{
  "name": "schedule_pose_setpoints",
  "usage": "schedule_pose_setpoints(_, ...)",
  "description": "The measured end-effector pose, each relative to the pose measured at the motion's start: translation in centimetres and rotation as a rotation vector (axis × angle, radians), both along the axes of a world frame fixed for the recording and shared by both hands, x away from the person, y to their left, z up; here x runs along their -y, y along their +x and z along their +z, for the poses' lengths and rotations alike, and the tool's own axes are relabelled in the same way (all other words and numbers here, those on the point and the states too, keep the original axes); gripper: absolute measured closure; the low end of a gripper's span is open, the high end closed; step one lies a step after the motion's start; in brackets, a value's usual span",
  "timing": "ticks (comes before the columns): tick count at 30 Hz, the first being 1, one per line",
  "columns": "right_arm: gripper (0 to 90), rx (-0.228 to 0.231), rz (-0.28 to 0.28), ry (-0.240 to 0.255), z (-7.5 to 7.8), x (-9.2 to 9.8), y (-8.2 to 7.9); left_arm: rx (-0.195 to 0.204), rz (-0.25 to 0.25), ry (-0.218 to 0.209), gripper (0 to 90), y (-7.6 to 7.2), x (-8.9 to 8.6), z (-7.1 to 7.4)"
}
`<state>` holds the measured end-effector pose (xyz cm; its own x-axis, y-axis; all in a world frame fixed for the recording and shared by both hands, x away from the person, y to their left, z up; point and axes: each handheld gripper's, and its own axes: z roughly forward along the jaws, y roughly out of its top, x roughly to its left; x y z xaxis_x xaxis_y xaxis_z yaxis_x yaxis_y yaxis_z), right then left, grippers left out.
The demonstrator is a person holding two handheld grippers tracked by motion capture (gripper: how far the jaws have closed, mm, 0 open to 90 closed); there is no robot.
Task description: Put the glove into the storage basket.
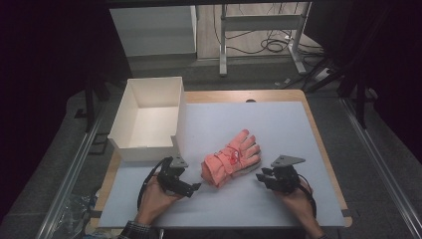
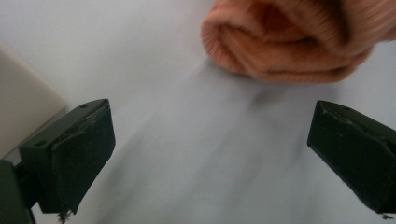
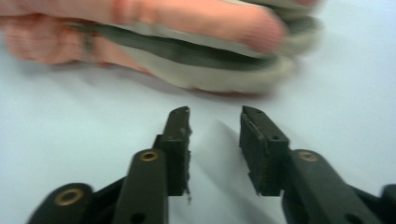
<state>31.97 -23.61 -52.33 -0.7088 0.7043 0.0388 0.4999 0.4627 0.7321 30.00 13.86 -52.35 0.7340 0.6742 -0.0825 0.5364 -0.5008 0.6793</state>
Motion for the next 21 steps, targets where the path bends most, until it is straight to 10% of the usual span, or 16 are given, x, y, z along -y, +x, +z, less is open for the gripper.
schedule_pose_setpoints(21,26.0,0.045,-0.132,-0.059,-0.5,4.1,1.6,0.003,-0.126,0.033,0.0,2.3,4.8,6.6)
